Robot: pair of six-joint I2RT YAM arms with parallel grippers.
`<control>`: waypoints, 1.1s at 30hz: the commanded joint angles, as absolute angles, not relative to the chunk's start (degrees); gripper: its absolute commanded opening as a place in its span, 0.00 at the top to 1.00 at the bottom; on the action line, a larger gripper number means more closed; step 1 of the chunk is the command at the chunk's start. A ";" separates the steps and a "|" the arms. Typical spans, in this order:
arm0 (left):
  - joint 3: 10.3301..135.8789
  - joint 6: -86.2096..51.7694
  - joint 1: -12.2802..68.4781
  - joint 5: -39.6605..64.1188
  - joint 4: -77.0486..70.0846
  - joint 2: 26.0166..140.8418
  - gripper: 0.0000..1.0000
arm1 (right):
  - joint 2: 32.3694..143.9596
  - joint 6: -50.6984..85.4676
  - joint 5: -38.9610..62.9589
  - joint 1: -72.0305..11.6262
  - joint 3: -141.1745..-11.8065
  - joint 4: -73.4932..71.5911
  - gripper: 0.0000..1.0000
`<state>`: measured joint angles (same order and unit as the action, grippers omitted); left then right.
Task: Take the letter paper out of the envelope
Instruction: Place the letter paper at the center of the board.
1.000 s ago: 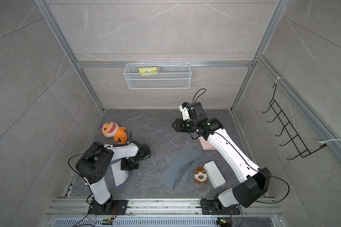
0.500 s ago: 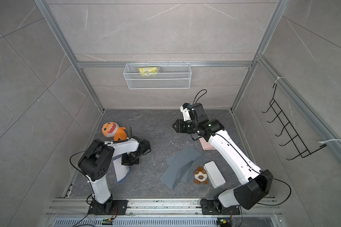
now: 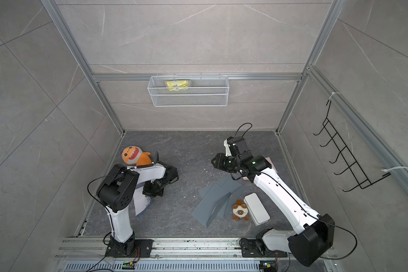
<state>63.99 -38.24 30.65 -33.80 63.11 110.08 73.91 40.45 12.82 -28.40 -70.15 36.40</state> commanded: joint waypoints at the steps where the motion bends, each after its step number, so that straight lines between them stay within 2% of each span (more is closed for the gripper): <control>1: 64.62 -37.56 30.61 -32.56 64.64 110.13 0.78 | 71.66 44.34 11.96 -28.77 -68.27 34.24 0.53; 7: 64.42 -38.18 30.63 -31.78 64.22 108.25 0.51 | 71.56 45.15 10.97 -28.77 -67.86 36.31 0.53; 16: 65.07 -38.35 30.85 -29.05 64.75 104.67 0.35 | 70.69 54.61 6.45 -28.80 -61.99 42.99 0.50; 20: 64.63 -38.51 31.10 -27.39 64.54 102.64 0.22 | 71.13 58.05 5.32 -28.82 -61.24 45.45 0.49; 25: 65.94 -40.26 32.30 -22.01 62.79 97.06 0.12 | 71.82 63.32 1.91 -29.51 -61.47 52.55 0.42; 30: 67.85 -42.67 34.67 -15.08 57.94 91.02 0.10 | 72.48 70.81 0.42 -32.66 -58.70 56.77 0.38; 33: 67.24 -41.63 35.42 -7.73 51.27 86.89 0.12 | 74.19 74.13 -0.28 -35.57 -58.04 57.46 0.37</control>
<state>66.11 -40.82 34.79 -16.08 57.12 91.00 72.62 68.27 1.89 -33.58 -59.05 53.47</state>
